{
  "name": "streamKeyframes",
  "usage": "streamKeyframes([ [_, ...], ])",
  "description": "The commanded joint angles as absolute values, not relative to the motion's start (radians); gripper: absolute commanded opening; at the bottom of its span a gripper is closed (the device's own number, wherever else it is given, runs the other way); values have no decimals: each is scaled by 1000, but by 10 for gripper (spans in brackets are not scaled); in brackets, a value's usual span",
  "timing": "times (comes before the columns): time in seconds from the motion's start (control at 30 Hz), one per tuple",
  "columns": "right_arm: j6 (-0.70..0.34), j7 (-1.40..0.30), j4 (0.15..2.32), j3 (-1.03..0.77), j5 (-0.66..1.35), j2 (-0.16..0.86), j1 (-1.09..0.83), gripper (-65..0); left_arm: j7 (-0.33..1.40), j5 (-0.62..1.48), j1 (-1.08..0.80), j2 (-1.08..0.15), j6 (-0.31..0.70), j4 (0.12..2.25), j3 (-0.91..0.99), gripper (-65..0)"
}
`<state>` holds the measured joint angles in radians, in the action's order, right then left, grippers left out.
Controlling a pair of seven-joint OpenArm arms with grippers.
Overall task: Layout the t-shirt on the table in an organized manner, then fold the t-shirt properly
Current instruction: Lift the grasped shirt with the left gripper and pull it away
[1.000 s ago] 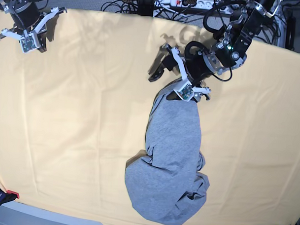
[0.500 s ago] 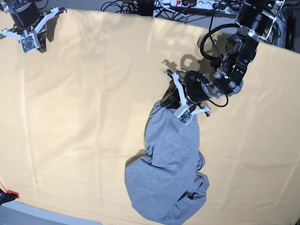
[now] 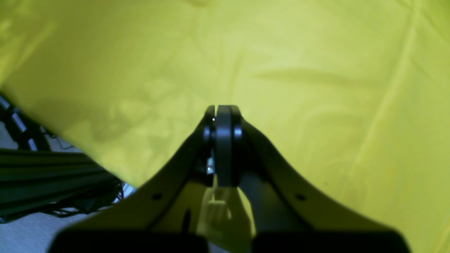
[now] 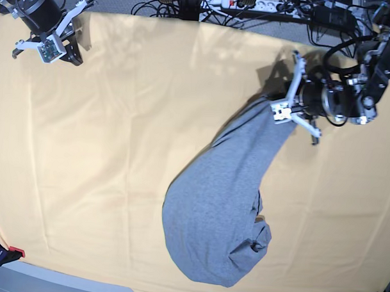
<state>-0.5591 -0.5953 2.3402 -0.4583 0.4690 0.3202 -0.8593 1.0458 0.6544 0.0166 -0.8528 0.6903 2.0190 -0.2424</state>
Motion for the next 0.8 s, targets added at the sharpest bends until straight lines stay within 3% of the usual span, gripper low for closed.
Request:
streamKeyframes([
  [0.0, -559, -575, 2353, -466, 480, 330, -859, -650, 1049, 672, 18, -902, 698, 2049, -205, -650],
  [0.17, -563, -577, 2353, -464, 510, 330, -815, -650, 1066, 847, -59, -1050, 698, 2068, -55, -650],
  [0.4, -628, -576, 2353, -463, 554, 330, -760, -650, 1393, 1143, -191, -1188, 698, 2068, 22, -650],
  [0.77, -577, -579, 2353, -237, 465, 330, -619, -650, 1354, 1192, -213, -1230, 698, 2014, 23, -650],
])
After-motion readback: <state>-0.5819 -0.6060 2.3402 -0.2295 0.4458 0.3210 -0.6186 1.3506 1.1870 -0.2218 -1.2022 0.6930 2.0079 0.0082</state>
